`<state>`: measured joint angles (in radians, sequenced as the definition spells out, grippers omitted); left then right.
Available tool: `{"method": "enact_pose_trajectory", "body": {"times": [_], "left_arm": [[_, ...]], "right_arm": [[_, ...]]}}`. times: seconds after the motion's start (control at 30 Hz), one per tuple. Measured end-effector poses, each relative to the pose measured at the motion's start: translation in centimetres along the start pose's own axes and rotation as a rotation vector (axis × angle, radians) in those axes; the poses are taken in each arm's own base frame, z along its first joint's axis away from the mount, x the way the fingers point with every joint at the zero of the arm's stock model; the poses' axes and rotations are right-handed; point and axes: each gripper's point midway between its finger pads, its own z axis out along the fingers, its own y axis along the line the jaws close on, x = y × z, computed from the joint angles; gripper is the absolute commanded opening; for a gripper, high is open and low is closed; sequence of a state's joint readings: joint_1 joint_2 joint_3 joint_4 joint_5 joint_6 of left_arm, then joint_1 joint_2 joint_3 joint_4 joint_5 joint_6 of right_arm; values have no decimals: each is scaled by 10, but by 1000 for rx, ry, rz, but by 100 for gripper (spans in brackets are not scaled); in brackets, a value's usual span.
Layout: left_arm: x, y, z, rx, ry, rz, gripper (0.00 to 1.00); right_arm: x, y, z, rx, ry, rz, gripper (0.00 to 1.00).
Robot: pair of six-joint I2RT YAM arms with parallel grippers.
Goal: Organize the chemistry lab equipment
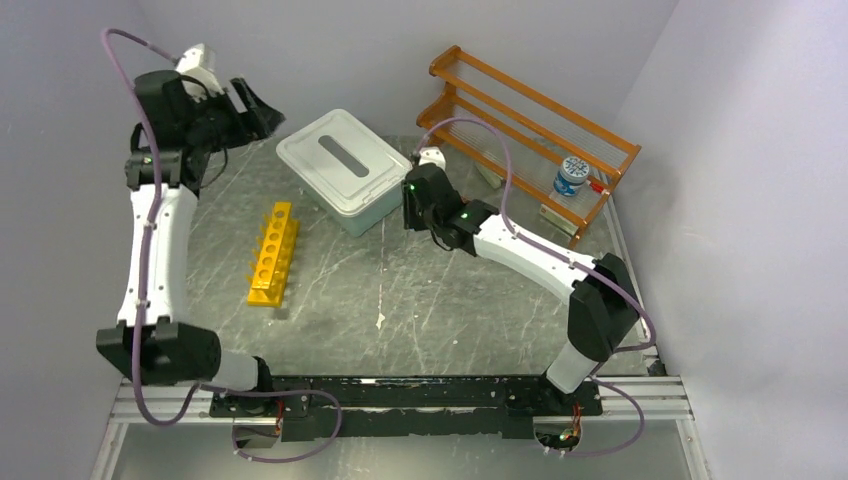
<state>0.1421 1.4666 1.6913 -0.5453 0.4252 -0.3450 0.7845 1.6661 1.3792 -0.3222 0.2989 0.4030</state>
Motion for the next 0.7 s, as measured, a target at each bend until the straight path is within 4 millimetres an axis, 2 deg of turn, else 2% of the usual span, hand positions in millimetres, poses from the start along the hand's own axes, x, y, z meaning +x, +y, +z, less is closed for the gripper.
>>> {"method": "enact_pose_trajectory", "body": {"times": [0.1, 0.2, 0.3, 0.47, 0.6, 0.7], "left_arm": [[21, -51, -12, 98, 17, 67, 79], [52, -105, -23, 230, 64, 139, 78], [77, -136, -34, 320, 107, 188, 77], [104, -147, -43, 371, 157, 213, 76], [126, -141, -45, 364, 211, 216, 75], [134, -132, -45, 324, 228, 215, 75]], "right_arm": [[29, -11, 0, 22, 54, 0, 31], [60, -22, 5, 51, 122, -4, 26], [74, -25, 11, 68, 154, 2, 22], [80, -23, 24, 91, 147, 35, 21], [87, -16, 35, 121, 141, 41, 22], [90, -7, 43, 141, 129, 48, 22]]}}
